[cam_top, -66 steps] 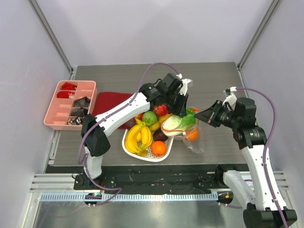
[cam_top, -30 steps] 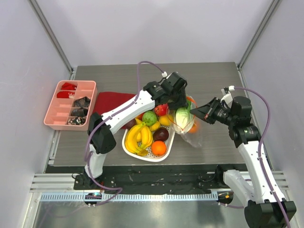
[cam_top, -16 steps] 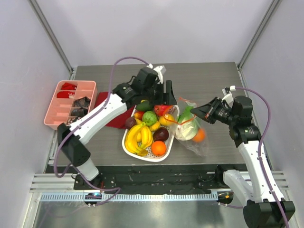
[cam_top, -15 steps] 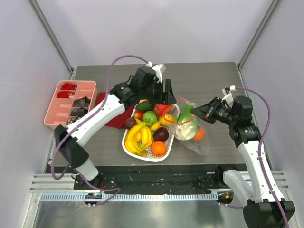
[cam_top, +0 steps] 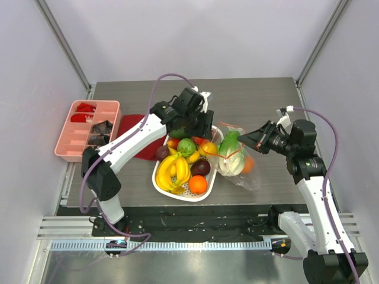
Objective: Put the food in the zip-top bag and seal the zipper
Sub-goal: Adjust the zipper food storage bag at the center of the board.
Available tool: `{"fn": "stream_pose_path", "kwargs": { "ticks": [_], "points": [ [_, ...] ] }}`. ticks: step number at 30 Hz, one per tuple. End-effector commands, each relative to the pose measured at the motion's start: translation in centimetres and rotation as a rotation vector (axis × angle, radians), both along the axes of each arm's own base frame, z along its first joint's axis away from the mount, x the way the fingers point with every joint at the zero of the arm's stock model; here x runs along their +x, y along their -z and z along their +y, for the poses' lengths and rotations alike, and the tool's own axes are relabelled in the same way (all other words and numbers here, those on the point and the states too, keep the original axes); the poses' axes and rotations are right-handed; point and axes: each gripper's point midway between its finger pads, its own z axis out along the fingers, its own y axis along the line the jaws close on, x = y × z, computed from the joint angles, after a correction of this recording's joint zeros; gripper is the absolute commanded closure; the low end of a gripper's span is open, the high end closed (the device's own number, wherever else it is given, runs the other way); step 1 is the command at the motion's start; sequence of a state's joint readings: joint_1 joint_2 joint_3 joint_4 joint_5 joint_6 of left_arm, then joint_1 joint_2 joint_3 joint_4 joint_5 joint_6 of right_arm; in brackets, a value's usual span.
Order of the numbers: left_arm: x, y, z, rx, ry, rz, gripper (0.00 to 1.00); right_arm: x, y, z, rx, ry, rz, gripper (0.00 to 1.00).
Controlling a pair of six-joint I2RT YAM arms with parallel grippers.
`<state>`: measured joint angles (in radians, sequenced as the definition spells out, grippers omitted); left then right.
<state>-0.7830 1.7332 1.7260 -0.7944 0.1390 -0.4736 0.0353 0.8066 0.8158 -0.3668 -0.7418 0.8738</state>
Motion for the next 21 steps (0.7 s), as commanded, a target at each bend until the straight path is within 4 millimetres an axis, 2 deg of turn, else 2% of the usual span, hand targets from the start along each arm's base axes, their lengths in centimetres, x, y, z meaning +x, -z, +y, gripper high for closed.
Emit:
{"fn": "stream_pose_path", "kwargs": {
  "ticks": [1,2,3,4,5,7,8,9,10,11,12,13,15,17,21],
  "points": [
    [-2.6,0.3,-1.2,-0.05,0.093,0.129,0.58,-0.6,-3.9,0.1,-0.012,-0.029,-0.165,0.99],
    [-3.2,-0.1,-1.9,-0.085,0.13,0.15,0.67,-0.7,-3.8,0.1,-0.017,-0.032,-0.167,0.99],
    [-3.5,0.0,-2.4,-0.1,0.149,0.175,0.92,-0.8,-3.5,0.0,-0.027,-0.03,-0.155,0.99],
    [-4.1,-0.9,-3.0,-0.136,0.188,0.192,1.0,-0.8,-3.2,-0.2,-0.055,-0.032,-0.166,0.99],
    [-3.9,-2.7,-3.6,-0.171,0.21,0.154,1.0,-0.9,-3.1,-0.4,-0.084,-0.03,-0.178,0.99],
    [-4.9,-5.2,-4.8,-0.211,0.285,0.089,1.0,-1.2,-0.5,-1.7,-0.19,0.024,-0.092,0.99],
    [-5.4,-7.1,-5.4,-0.247,0.321,0.054,1.0,-1.5,0.6,-2.4,-0.261,0.025,-0.095,0.99],
    [-6.0,-7.5,-5.8,-0.242,0.36,0.024,1.0,-2.4,1.7,-2.5,-0.281,0.018,-0.052,0.99],
    [-7.2,-7.2,-6.7,-0.222,0.405,0.019,1.0,-2.9,2.2,-2.6,-0.29,0.011,-0.042,0.99],
    [-7.5,-7.7,-6.9,-0.214,0.42,0.0,1.0,-3.4,2.6,-2.3,-0.278,-0.005,-0.028,0.99],
    [-7.9,-7.4,-6.9,-0.206,0.435,0.025,1.0,-3.8,1.9,-2.0,-0.253,-0.011,-0.045,0.99],
    [-8.2,-7.9,-7.2,-0.221,0.449,0.036,1.0,-4.1,1.2,-1.6,-0.223,-0.031,-0.063,0.99],
    [-8.1,-6.8,-7.4,-0.193,0.445,0.082,1.0,-4.4,-0.6,-0.9,-0.173,-0.06,-0.114,0.99],
    [-7.6,-6.1,-7.0,-0.186,0.427,0.102,1.0,-4.3,-1.1,-1.1,-0.192,-0.052,-0.14,0.99],
    [-6.2,-4.9,-6.0,-0.184,0.382,0.136,1.0,-3.6,-0.1,-1.4,-0.224,-0.047,-0.113,0.99]
  ]
}}
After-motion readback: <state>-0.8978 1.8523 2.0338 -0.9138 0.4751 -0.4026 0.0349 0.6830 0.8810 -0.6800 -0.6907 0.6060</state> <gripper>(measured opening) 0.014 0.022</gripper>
